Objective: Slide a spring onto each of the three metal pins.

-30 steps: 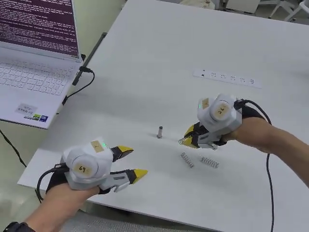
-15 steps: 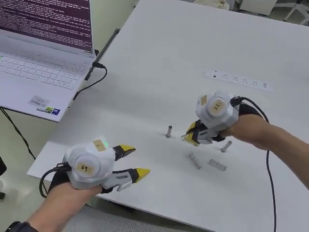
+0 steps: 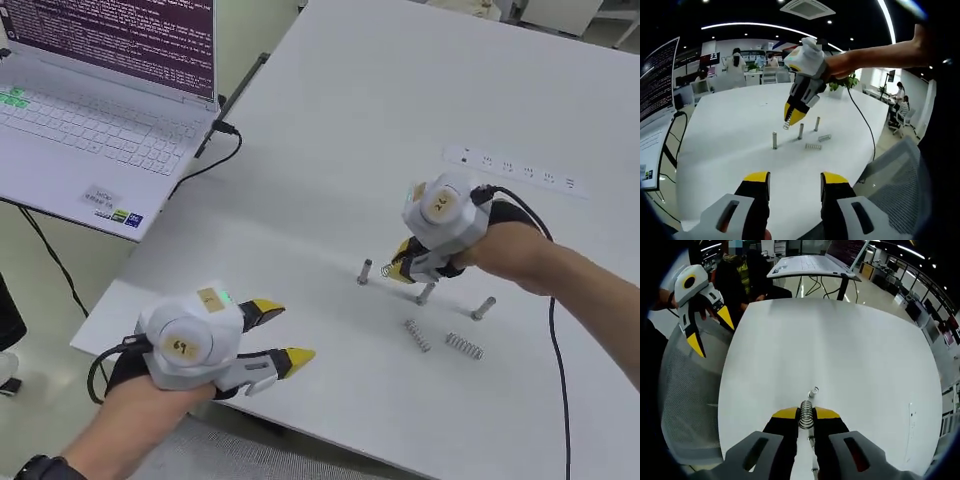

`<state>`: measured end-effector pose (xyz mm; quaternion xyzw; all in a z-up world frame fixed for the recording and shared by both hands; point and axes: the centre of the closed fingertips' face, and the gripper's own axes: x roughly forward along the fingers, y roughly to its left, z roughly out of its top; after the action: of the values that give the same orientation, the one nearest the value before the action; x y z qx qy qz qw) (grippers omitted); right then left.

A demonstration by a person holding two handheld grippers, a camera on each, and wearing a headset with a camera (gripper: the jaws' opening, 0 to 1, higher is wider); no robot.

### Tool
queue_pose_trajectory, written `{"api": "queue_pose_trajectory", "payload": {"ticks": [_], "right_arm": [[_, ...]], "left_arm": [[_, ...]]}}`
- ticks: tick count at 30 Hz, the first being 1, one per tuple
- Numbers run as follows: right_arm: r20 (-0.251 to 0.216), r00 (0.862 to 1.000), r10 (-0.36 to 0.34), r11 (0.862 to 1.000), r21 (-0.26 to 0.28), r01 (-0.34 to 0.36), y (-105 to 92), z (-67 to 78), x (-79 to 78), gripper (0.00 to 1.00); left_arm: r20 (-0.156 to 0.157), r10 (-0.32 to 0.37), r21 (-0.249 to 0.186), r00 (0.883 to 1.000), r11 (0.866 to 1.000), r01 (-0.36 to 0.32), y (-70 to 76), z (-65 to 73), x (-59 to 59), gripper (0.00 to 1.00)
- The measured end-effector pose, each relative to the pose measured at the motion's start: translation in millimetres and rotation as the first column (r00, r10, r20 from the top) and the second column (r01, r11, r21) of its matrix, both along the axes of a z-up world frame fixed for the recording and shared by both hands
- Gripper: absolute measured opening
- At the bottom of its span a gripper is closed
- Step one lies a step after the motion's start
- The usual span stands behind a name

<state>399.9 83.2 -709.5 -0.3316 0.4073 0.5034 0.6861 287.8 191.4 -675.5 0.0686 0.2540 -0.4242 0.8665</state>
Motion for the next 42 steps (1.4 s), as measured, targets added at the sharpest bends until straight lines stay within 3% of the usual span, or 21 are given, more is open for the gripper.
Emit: {"api": "queue_pose_trajectory", "payload": {"ticks": [18, 29, 42], "right_arm": [[-0.024, 0.999, 0.032, 0.998, -0.047, -0.033, 11.5, -9.7, 17.4, 0.09], [-0.037, 0.996, 0.081, 0.993, -0.082, -0.083, 14.1, -12.0, 11.2, 0.09], [-0.06, 0.992, 0.113, 0.989, -0.09, -0.119, 19.8, -17.8, 14.6, 0.09]], "left_arm": [[0.004, 0.014, -0.026, 1.0, 1.0, -0.014, 0.4, 7.8, 3.8, 0.38], [-0.005, 0.024, -0.032, 1.0, 0.999, -0.024, 2.1, 6.4, 5.1, 0.38], [-0.016, 0.041, -0.034, 0.999, 0.999, -0.041, 7.3, 3.7, 4.6, 0.38]]}}
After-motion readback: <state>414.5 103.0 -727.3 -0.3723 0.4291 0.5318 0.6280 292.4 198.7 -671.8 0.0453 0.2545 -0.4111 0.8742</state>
